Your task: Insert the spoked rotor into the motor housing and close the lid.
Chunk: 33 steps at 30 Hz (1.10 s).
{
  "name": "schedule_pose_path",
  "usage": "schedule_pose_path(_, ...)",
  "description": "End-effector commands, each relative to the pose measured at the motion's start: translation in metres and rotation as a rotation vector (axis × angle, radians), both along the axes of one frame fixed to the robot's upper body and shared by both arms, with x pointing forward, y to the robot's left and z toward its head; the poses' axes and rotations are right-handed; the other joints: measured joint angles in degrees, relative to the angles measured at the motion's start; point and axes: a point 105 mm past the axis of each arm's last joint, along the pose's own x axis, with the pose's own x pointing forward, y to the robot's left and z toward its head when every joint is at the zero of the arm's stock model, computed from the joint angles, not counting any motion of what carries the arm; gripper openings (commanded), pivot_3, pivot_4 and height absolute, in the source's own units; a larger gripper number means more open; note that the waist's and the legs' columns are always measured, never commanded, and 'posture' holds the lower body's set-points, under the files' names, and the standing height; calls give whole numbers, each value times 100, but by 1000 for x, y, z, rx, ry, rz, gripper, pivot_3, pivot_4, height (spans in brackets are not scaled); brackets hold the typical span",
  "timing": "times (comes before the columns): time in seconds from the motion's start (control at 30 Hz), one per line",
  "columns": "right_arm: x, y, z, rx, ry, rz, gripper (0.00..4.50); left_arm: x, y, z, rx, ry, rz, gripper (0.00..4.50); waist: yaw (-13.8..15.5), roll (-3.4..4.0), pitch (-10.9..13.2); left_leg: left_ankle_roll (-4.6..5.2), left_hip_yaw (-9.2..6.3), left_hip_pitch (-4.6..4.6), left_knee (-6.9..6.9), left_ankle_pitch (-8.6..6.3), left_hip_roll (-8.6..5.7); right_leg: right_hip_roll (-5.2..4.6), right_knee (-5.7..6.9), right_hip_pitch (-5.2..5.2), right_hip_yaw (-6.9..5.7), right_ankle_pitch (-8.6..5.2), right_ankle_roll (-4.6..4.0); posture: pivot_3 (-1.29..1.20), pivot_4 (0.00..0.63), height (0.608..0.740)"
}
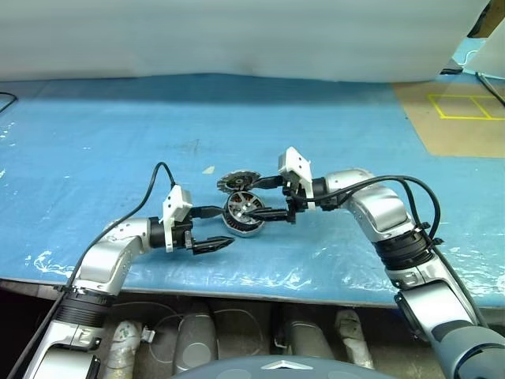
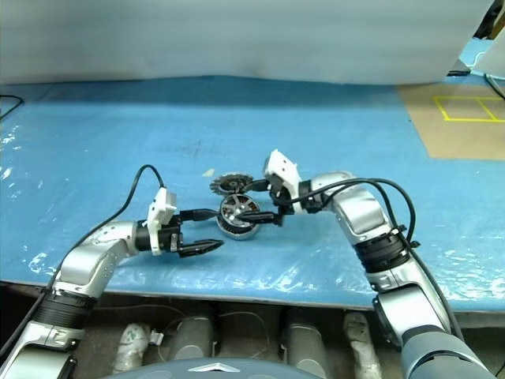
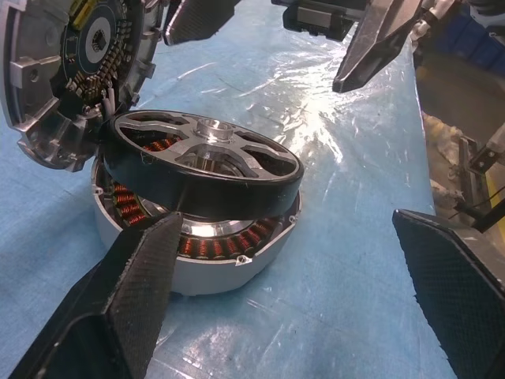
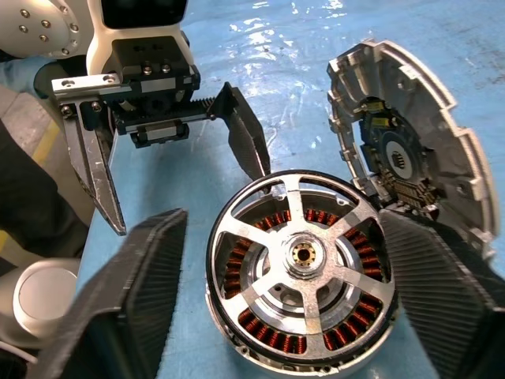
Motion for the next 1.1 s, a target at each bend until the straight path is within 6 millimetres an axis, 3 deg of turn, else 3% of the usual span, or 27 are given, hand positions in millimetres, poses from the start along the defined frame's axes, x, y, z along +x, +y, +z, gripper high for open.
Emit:
schedule_pose_path(0.03,-4,5,2,2,-29,28,2930,0,-1,5,-4,-25,-13,4500,0,0,0,0,0,0,0,0,0,0,0,0,0,0,0,0,150,740)
schedule_pose_path(0.2,4,5,-3,-10,-31,-5,1259,0,-1,3,-2,-23,-13,4500,-1,0,0,0,0,0,0,0,0,0,0,0,0,0,0,0,150,740)
schedule_pose_path(0.43,5,16,-8,-10,-42,7,1259,0,-1,2,-3,-20,-13,4500,-4,0,0,-1,0,0,0,0,0,1,0,-1,0,1,-1,0,150,740)
schedule_pose_path(0.7,17,20,-39,-81,-20,-48,1259,-1,15,8,-3,17,19,4500,-8,0,0,-1,0,0,2,0,0,0,2,0,0,1,-1,0,150,740)
schedule_pose_path(0.9,16,23,-35,-51,-13,-41,1259,-3,47,7,91,20,73,4500,-59,0,0,-1,0,1,-2,0,1,1,0,0,0,0,-1,0,150,740)
schedule_pose_path(1.0,17,24,-28,-14,-11,-47,1259,-1,48,11,88,-1,84,4500,-65,0,0,0,-2,1,0,0,1,0,1,0,-1,0,-1,0,150,740)
schedule_pose_path(1.1,16,27,-3,98,9,-35,1259,1,38,15,66,-24,65,4500,-64,0,0,0,-1,0,0,0,1,-3,1,1,0,0,-1,0,150,740)
